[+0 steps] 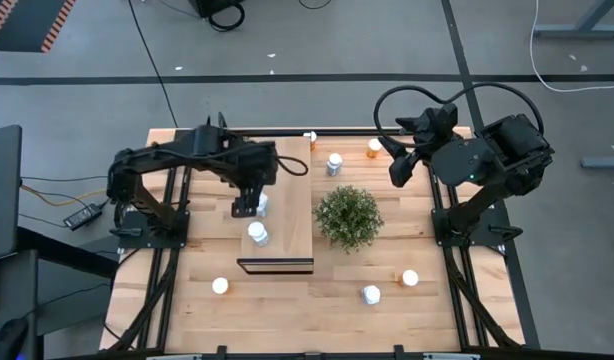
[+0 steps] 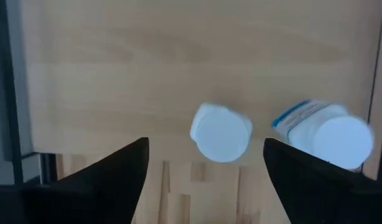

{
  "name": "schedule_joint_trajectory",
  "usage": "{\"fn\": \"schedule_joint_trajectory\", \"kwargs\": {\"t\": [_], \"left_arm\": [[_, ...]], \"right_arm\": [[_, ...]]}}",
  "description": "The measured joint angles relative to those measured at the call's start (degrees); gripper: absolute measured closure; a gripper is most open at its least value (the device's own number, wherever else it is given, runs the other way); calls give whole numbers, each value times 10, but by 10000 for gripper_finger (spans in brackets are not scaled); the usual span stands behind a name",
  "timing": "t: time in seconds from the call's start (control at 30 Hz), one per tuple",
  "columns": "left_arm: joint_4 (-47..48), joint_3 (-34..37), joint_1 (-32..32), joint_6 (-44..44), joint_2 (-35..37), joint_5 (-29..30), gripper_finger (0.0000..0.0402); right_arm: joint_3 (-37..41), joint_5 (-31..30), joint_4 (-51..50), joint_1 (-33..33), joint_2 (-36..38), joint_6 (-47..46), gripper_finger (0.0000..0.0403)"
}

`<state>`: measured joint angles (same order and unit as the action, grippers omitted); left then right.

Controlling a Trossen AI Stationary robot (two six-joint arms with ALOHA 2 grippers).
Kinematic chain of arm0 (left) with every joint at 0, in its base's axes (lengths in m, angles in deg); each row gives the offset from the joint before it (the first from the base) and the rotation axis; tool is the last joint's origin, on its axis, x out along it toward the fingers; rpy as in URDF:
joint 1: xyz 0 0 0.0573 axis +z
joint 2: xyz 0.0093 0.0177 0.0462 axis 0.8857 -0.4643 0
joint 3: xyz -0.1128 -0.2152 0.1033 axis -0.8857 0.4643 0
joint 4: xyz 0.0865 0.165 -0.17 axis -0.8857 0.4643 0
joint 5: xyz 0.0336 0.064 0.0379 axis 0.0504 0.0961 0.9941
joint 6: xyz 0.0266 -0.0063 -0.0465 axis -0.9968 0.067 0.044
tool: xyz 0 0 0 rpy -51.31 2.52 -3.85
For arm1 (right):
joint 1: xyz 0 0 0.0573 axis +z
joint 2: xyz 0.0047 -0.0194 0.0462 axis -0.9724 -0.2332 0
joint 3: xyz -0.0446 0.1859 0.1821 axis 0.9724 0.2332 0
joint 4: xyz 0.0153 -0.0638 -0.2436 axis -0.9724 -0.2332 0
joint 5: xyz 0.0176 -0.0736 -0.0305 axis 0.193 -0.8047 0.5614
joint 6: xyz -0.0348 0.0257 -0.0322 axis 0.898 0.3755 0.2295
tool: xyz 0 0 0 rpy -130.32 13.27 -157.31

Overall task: Pick and place medicine bottles onto shelf by color
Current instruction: Put the bottom left orange pill bottle on the shelf

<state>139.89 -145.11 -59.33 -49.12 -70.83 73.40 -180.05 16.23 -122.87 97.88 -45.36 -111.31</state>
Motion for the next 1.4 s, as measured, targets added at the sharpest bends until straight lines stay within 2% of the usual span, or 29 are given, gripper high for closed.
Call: {"fn": "schedule_joint_trajectory", "kwargs": {"t": [0.2, 0.4, 0.5, 0.63, 0.77, 0.9, 0.97, 1.13, 1.23, 1.4], "left_arm": [[-1, -48, -4, 15, 2, 17, 88], [0, -34, -36, -10, 2, -42, 104], [-14, -15, -55, -35, 2, -35, 114], [-53, 0, -63, -47, 0, -11, 132], [-138, -1, -53, -39, 1, -3, 150], [-199, -1, -42, -14, 3, -3, 170], [-209, -1, -41, -2, 3, -3, 182], [-211, -1, -41, 2, 5, -3, 211], [-210, -1, -41, 12, 15, -3, 225], [-180, -1, -41, 45, 44, 2, 241]], "right_arm": [[0, 1, 0, 0, 0, 0, 130], [0, 1, 0, 0, 0, 0, 130], [0, -2, 0, -4, 0, 0, 130], [0, -5, 0, -4, 0, 0, 130], [0, -5, 0, -4, 0, -6, 130], [0, 7, 0, -7, 0, -55, 130], [0, 48, 0, -13, 0, -112, 130], [43, 226, 1, -37, -3, -212, 136], [96, 300, 0, -42, -4, -226, 142], [165, 378, 0, -44, -3, -208, 146]]}}
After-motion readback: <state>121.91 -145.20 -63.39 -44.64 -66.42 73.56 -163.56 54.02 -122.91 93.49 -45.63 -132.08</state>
